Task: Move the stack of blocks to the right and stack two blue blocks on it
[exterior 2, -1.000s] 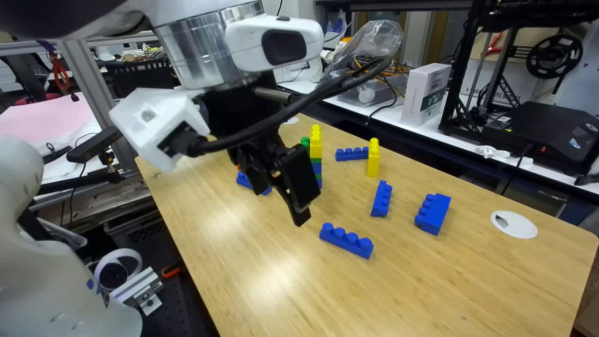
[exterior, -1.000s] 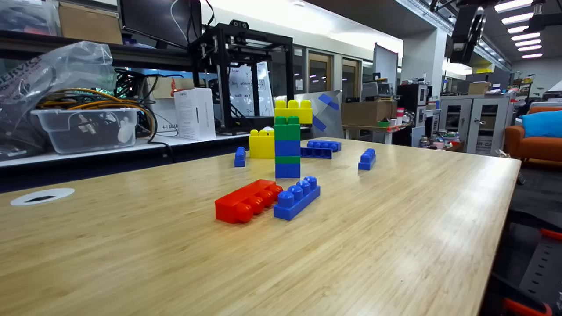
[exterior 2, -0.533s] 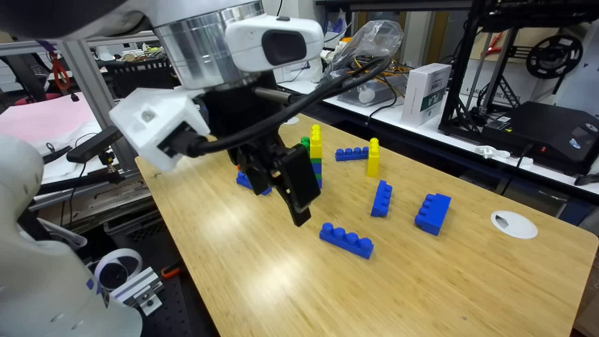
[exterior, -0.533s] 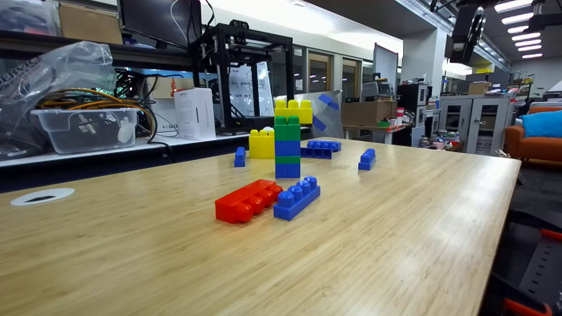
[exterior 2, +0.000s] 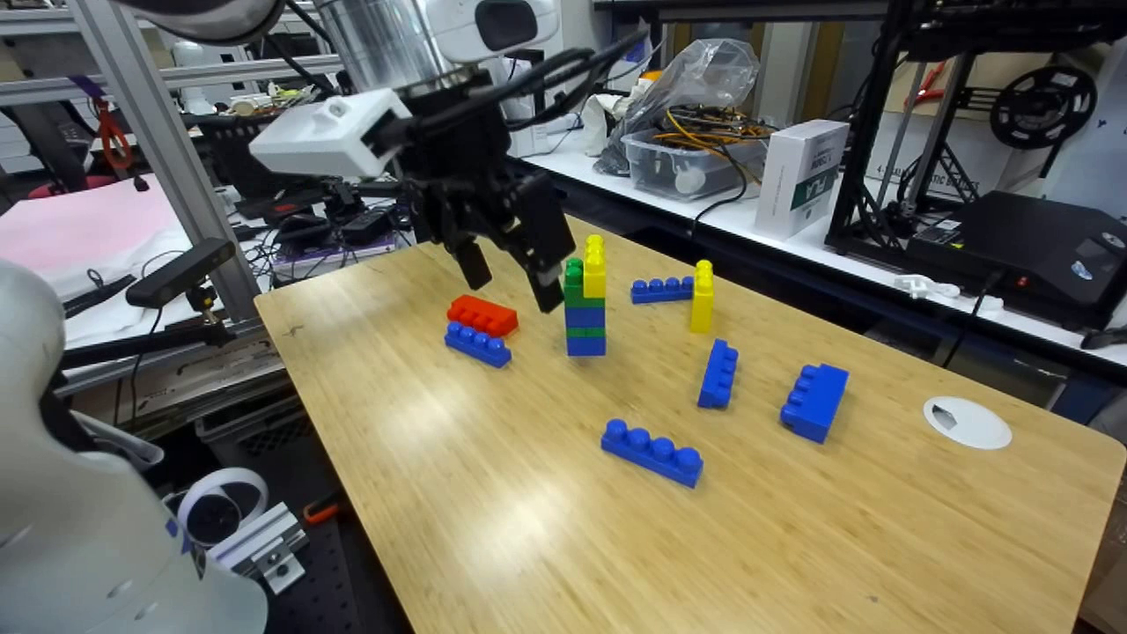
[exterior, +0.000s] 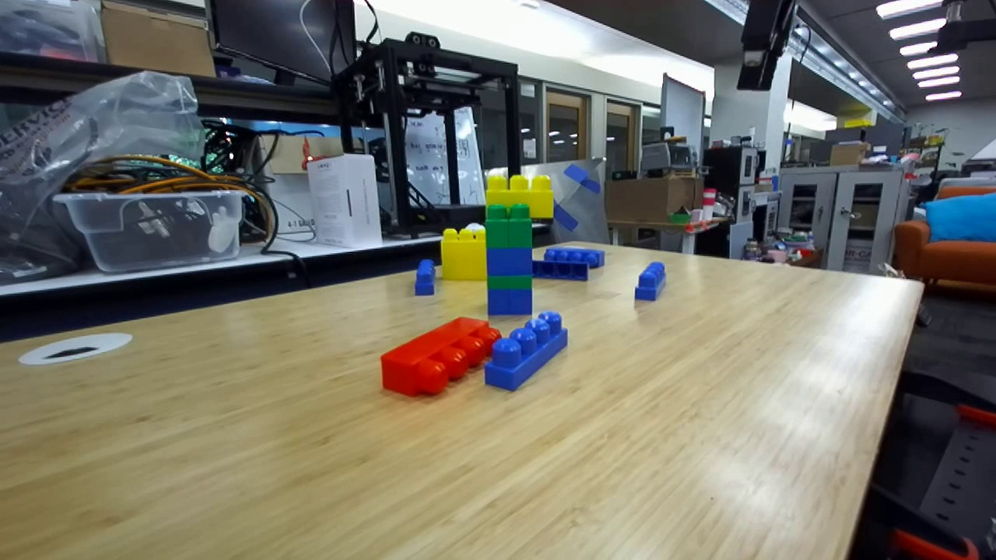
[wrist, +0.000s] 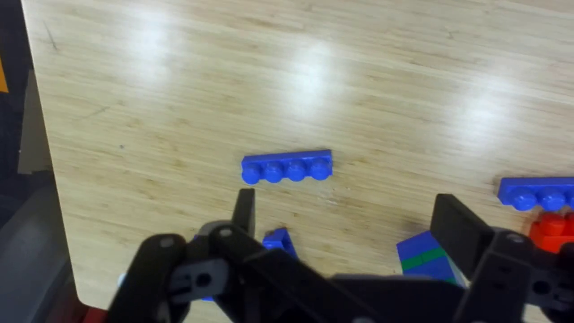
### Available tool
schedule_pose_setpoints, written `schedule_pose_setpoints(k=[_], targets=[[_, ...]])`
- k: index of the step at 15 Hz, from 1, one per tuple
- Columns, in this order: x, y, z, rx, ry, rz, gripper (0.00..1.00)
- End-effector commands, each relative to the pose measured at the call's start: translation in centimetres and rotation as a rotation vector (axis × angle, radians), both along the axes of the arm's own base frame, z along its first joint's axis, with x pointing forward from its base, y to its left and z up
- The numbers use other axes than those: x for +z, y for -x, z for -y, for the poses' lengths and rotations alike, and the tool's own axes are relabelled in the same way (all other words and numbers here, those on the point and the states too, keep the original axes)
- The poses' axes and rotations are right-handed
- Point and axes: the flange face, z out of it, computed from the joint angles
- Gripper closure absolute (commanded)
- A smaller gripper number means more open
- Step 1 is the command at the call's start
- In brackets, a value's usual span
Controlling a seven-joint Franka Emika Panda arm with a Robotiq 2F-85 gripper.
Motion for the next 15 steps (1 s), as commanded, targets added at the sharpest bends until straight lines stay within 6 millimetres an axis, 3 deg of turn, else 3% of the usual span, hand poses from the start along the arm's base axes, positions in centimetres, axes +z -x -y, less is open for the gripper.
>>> schedule_pose_setpoints(k=[1,6,10,15], targets=[[0.5,-1.6,-4.0,0.053,-0.022,0.019,0.00],[0.1,-4.0,-10.5,0.224,-0.059,0.023,0.00],[-1.6,-5.9,-15.3,0.473,-0.059,0.017,0.00],[-4.3,-7.3,-19.5,0.759,-0.060,-0.051,0.00]])
